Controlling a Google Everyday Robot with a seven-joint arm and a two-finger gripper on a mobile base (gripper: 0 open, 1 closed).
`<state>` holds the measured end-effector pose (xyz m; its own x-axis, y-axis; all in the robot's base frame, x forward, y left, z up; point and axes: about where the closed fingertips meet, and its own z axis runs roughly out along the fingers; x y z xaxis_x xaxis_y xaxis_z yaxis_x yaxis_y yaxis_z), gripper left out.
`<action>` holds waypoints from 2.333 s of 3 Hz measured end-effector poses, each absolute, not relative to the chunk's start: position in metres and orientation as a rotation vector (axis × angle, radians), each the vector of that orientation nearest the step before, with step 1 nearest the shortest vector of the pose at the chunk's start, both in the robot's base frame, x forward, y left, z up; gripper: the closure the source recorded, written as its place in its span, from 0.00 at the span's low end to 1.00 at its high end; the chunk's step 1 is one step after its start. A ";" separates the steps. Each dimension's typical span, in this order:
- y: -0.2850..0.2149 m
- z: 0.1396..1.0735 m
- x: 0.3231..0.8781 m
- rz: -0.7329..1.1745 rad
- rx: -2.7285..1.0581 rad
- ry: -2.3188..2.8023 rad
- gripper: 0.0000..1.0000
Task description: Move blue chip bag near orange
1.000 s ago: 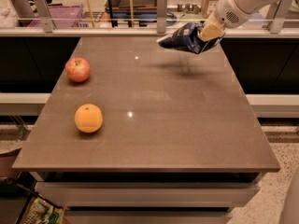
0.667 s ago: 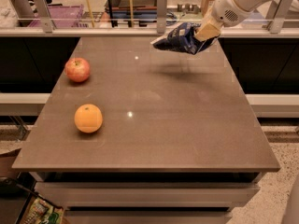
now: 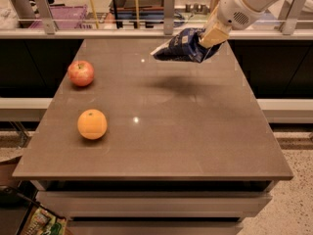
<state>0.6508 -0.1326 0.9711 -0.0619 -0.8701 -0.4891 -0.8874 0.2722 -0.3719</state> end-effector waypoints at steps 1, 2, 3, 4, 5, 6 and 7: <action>-0.125 0.962 0.617 0.033 -1.618 1.879 1.00; -0.126 0.946 0.582 0.039 -1.644 1.824 1.00; -0.131 0.927 0.551 0.060 -1.668 1.750 1.00; -0.133 0.910 0.529 0.101 -1.690 1.660 1.00; -0.133 0.896 0.514 0.160 -1.722 1.554 1.00; -0.129 0.885 0.510 0.226 -1.772 1.451 1.00; -0.121 0.881 0.509 0.289 -1.830 1.353 1.00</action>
Offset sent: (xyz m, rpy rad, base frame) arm -0.1129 -0.0073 -0.0487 0.0134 -0.0749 0.1185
